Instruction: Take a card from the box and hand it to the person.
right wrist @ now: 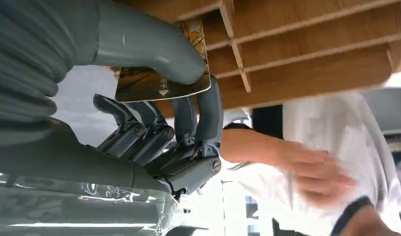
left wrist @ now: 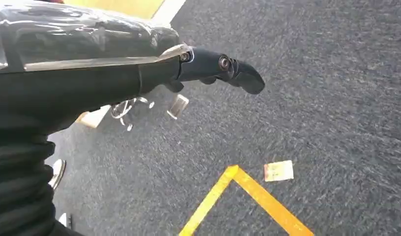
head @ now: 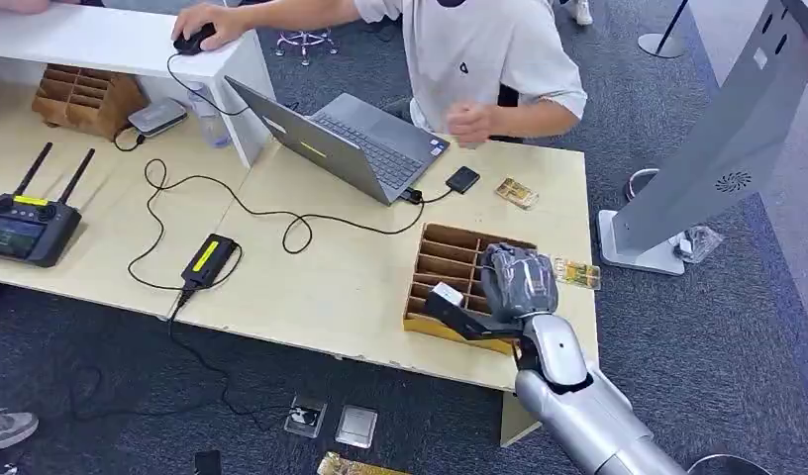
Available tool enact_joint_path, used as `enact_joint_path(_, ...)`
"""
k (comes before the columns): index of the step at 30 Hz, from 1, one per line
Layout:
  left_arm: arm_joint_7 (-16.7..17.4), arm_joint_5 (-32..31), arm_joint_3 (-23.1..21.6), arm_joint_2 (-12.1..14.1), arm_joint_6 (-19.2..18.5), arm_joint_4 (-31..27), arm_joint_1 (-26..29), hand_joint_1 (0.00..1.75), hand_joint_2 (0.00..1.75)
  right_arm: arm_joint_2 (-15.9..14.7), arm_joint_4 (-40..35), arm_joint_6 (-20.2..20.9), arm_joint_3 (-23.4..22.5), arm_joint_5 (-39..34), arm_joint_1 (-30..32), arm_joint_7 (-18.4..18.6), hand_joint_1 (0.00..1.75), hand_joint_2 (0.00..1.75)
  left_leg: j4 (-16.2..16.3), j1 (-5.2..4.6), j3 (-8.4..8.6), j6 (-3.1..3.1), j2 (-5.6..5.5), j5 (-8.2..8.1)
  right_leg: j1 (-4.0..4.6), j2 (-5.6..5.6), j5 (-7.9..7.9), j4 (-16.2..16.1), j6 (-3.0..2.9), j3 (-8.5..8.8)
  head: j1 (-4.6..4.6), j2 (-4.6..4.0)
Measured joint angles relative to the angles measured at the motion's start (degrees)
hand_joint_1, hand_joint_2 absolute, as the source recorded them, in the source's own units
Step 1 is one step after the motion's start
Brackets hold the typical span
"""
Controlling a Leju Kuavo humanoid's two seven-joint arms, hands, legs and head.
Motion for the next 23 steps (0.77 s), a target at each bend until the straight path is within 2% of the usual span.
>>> enact_joint_path(5,-1.4,1.7,0.0,0.3,-0.8,0.0,0.0,0.0,1.75,-0.5,-6.7,-4.3,-1.2,4.8,0.4,3.3,1.75,1.75,0.0,0.0,0.02,0.0,0.01,0.0,0.0,0.01,0.0,0.0,0.0,-0.02,-0.02,0.0)
enact_joint_path(8,-2.1,2.1,0.0,0.5,-1.1,0.0,0.0,0.0,1.75,-1.3,-11.2,-4.9,-2.7,6.2,0.4,4.6,1.75,1.75,0.0,0.0,0.01,0.0,0.0,0.0,0.0,0.01,0.0,0.0,0.0,-0.01,0.0,0.0)
enact_joint_path(18,-2.4,2.2,0.0,0.7,-0.9,0.0,0.0,0.0,1.75,-2.3,-18.5,-6.2,-4.9,7.7,1.3,4.3,1.75,1.75,0.0,0.0,0.01,0.0,0.01,0.0,0.0,0.02,0.0,0.0,0.0,-0.01,0.0,0.0)
enact_joint_path(19,-2.4,2.2,0.0,0.7,-0.9,0.0,0.0,0.0,1.75,-2.3,-18.8,-6.2,-5.0,7.7,1.4,4.3,1.69,1.75,0.0,0.0,0.0,0.0,0.0,0.0,0.0,0.01,0.0,0.0,0.0,-0.01,0.0,0.0)
enact_joint_path(20,-2.4,2.2,0.0,0.7,-0.7,0.0,0.0,0.0,1.75,-2.3,-18.8,-6.2,-5.2,7.7,1.5,4.2,0.02,1.75,0.0,0.0,-0.02,0.0,0.0,0.0,0.0,0.0,0.0,0.0,0.0,-0.02,0.0,0.0)
enact_joint_path(23,-2.3,1.6,0.0,0.7,-0.5,0.0,-0.1,0.0,1.75,-2.3,-18.8,-6.2,-5.2,7.5,1.6,3.9,0.0,1.75,0.0,0.0,-0.02,0.0,0.0,0.0,0.0,0.01,0.0,0.0,0.0,-0.02,0.0,0.0)
